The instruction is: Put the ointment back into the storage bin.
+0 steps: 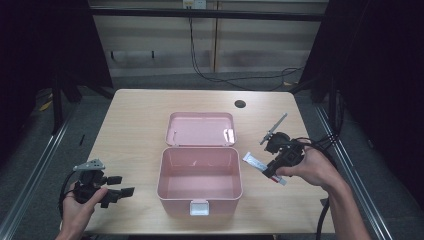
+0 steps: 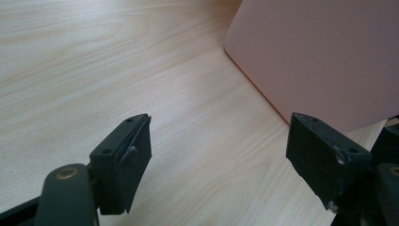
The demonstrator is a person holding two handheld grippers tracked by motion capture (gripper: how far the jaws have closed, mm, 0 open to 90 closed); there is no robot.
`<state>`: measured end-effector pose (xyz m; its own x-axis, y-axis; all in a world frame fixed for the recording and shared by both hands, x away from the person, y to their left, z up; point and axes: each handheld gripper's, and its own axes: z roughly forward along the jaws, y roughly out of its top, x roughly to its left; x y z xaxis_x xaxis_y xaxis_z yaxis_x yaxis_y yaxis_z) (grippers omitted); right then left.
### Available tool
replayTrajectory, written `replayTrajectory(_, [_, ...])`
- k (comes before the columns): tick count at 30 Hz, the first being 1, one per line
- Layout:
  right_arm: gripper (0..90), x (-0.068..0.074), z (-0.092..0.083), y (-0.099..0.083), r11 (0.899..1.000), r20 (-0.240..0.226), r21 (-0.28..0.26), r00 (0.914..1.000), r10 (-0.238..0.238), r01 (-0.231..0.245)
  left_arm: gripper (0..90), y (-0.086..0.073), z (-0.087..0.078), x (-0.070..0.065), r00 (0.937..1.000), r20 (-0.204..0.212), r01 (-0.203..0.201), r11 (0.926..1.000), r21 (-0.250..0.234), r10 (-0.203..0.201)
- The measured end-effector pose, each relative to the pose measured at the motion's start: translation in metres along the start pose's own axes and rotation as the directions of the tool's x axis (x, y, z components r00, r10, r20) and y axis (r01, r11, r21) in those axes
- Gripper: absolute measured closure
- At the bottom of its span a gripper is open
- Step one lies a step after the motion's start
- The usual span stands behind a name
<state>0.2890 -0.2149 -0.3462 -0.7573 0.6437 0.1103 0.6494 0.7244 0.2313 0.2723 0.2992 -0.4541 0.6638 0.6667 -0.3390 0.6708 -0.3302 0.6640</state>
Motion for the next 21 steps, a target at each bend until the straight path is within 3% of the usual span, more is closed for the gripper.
replayTrajectory(21, [71.8,0.019,-0.021,0.029,0.995,0.009,-0.012,0.9949,-0.101,0.101,22.7,0.000,0.000,0.000,1.0000,0.000,0.000,1.0000,-0.001,0.000])
